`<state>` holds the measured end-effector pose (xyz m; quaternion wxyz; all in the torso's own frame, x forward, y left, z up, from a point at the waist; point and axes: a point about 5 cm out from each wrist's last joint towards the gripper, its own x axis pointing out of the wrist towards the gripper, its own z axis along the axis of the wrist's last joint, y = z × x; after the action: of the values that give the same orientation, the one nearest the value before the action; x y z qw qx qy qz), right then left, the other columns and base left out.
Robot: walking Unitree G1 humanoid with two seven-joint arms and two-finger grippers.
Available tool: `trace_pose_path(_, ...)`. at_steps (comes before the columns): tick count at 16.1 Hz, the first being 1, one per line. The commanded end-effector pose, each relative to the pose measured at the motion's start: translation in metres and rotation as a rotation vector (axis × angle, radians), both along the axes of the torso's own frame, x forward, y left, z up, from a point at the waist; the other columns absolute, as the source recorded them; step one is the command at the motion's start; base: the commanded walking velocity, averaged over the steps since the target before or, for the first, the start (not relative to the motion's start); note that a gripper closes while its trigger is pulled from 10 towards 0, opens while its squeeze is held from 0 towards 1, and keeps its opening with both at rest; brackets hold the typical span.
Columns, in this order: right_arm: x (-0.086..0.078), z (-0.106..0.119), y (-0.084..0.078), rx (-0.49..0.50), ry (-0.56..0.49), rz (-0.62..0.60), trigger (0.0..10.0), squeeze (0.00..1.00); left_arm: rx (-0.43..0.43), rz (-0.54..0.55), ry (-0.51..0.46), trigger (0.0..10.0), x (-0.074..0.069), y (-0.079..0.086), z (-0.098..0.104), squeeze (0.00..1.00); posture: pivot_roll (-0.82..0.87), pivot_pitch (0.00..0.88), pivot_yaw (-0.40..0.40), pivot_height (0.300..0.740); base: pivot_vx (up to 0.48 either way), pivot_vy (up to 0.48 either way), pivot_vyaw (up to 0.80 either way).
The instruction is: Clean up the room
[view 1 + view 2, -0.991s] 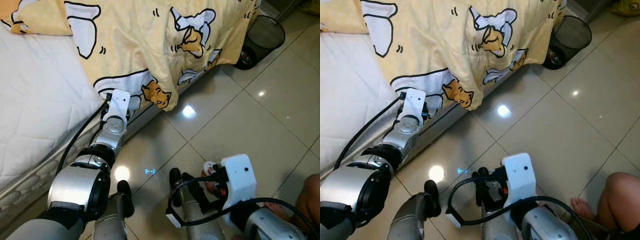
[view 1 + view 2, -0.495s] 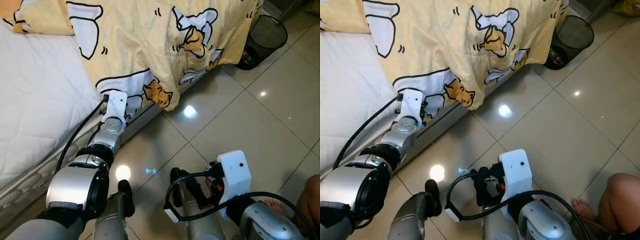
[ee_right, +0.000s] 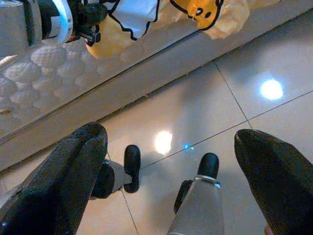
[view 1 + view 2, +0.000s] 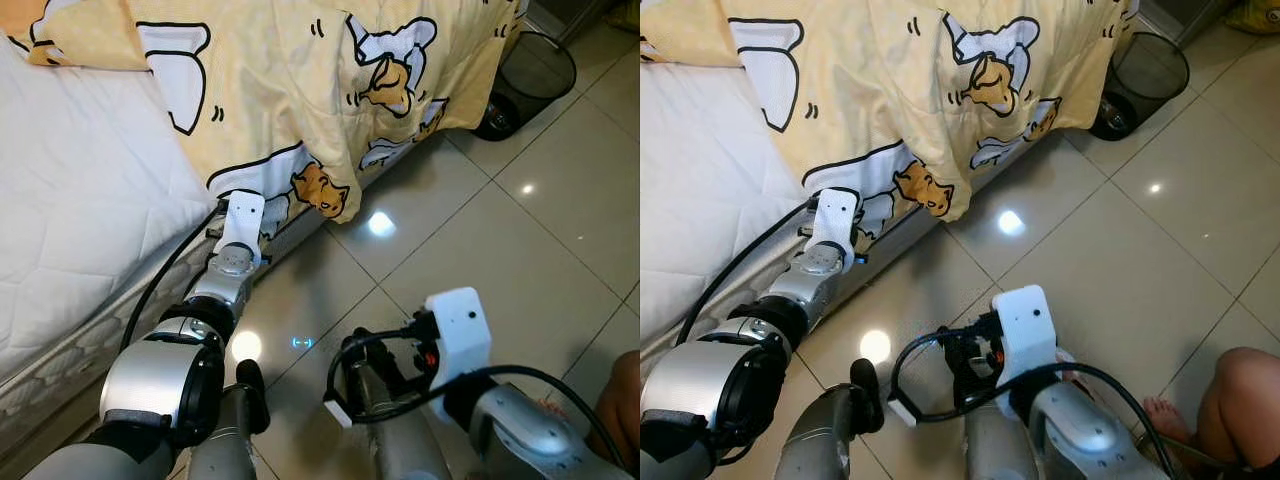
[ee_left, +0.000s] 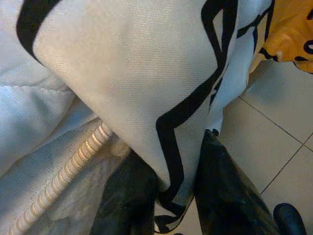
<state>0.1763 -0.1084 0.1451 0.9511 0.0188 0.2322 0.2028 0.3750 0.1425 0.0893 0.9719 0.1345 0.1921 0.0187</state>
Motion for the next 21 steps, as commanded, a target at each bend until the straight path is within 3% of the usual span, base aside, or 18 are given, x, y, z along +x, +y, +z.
trace_pose_path(1,-0.002,-0.005,-0.002,0.002,0.025,0.001,10.0,0.0,0.016,-0.028,0.073,0.0,-0.012,-0.002,-0.021,0.0,-0.44,0.411,-0.029,0.74,0.0,0.0,0.0)
trace_pose_path(3,0.003,-0.007,-0.001,0.004,0.019,0.002,10.0,0.0,0.05,-0.033,0.099,0.2,-0.015,0.001,-0.026,0.0,-0.43,0.401,-0.023,0.74,0.0,0.0,0.0)
trace_pose_path(4,0.006,-0.008,0.0,0.005,0.015,0.006,10.0,0.0,0.083,-0.036,0.113,10.0,-0.017,0.003,-0.029,0.0,-0.41,0.392,-0.017,0.74,0.0,0.0,0.0)
trace_pose_path(11,0.037,-0.02,0.009,0.028,-0.025,0.027,10.0,0.0,-0.009,-0.023,0.084,10.0,-0.018,0.005,-0.03,0.0,-0.3,0.276,0.017,0.74,0.0,0.0,0.0)
trace_pose_path(16,0.056,-0.027,0.015,0.033,-0.049,0.043,10.0,0.0,-0.013,-0.011,0.098,10.0,-0.022,0.01,-0.035,0.0,-0.26,0.199,0.033,0.74,-0.468,0.0,0.0)
trace_pose_path(21,0.069,-0.03,0.016,0.037,-0.062,0.068,10.0,0.0,-0.033,-0.135,0.265,10.0,-0.043,-0.009,-0.063,0.0,-0.25,0.164,0.034,0.74,0.0,0.0,0.0)
